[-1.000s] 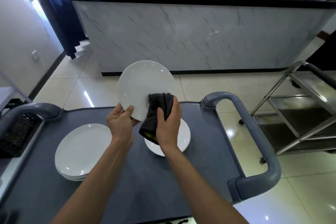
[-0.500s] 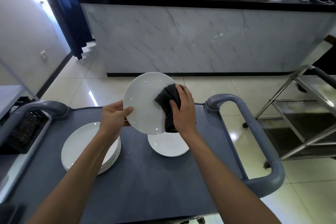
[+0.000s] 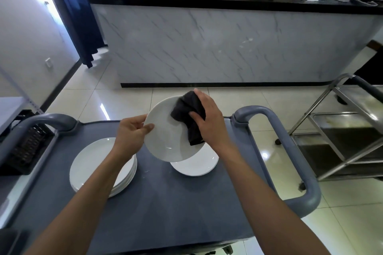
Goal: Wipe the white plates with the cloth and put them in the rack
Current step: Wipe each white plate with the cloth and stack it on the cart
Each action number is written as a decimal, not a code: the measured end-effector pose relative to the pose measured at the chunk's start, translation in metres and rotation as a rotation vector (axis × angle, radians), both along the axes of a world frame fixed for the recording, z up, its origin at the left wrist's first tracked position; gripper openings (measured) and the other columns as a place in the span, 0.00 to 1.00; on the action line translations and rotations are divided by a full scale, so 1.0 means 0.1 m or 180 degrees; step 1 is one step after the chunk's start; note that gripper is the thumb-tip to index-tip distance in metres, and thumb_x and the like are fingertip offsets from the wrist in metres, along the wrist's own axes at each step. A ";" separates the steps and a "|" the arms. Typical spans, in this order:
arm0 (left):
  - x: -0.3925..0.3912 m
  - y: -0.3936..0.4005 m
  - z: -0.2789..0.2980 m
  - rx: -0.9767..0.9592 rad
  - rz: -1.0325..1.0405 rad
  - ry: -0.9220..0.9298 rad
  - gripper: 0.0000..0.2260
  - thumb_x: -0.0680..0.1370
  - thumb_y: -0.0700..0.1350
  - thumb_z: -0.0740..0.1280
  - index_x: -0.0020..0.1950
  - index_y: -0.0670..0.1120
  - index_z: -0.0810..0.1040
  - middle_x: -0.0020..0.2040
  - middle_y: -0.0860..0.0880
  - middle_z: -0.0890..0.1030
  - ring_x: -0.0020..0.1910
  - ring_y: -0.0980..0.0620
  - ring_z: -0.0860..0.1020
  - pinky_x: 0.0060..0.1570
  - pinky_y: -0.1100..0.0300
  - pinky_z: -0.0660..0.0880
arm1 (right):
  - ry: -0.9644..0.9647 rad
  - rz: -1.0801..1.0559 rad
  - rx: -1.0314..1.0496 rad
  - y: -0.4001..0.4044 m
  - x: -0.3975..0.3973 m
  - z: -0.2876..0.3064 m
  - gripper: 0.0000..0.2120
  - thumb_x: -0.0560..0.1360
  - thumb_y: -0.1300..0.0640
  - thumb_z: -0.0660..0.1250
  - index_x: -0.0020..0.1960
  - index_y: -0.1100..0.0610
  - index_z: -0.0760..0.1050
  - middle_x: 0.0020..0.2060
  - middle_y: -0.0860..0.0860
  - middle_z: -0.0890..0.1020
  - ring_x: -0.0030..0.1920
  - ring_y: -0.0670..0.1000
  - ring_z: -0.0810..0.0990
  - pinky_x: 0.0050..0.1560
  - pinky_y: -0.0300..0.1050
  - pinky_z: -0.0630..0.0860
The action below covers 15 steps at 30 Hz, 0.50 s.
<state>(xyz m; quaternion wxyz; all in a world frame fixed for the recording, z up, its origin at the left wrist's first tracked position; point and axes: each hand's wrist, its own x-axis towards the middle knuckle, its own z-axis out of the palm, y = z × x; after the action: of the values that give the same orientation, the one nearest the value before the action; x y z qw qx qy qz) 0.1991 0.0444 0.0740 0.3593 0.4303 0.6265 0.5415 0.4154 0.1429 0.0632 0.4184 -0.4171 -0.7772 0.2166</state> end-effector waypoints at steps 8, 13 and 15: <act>0.04 -0.05 -0.08 0.0070 -0.0026 -0.0132 0.13 0.78 0.35 0.69 0.58 0.50 0.83 0.51 0.46 0.86 0.49 0.43 0.84 0.43 0.51 0.84 | 0.0140 -0.0137 -0.0378 -0.12 0.09 0.05 0.28 0.76 0.63 0.70 0.73 0.49 0.69 0.61 0.46 0.78 0.62 0.48 0.74 0.64 0.39 0.68; 0.09 -0.06 -0.12 0.0064 0.0013 -0.0139 0.11 0.79 0.37 0.69 0.56 0.51 0.83 0.52 0.48 0.86 0.50 0.45 0.84 0.45 0.49 0.83 | 0.0314 -0.0282 -0.0236 -0.22 0.12 0.12 0.26 0.74 0.67 0.69 0.67 0.47 0.71 0.57 0.46 0.78 0.58 0.49 0.75 0.60 0.39 0.69; 0.13 -0.06 -0.15 0.0048 0.0069 -0.0303 0.10 0.79 0.36 0.69 0.55 0.50 0.84 0.50 0.48 0.87 0.49 0.44 0.84 0.46 0.48 0.84 | 0.0379 -0.0307 -0.0051 -0.27 0.11 0.13 0.26 0.72 0.68 0.68 0.65 0.46 0.71 0.55 0.47 0.78 0.57 0.50 0.75 0.59 0.40 0.70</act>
<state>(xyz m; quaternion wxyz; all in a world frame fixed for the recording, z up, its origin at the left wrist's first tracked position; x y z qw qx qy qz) 0.2121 0.0389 0.0589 0.3796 0.3999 0.6092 0.5700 0.4261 0.1161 0.0763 0.4705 -0.4437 -0.7282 0.2268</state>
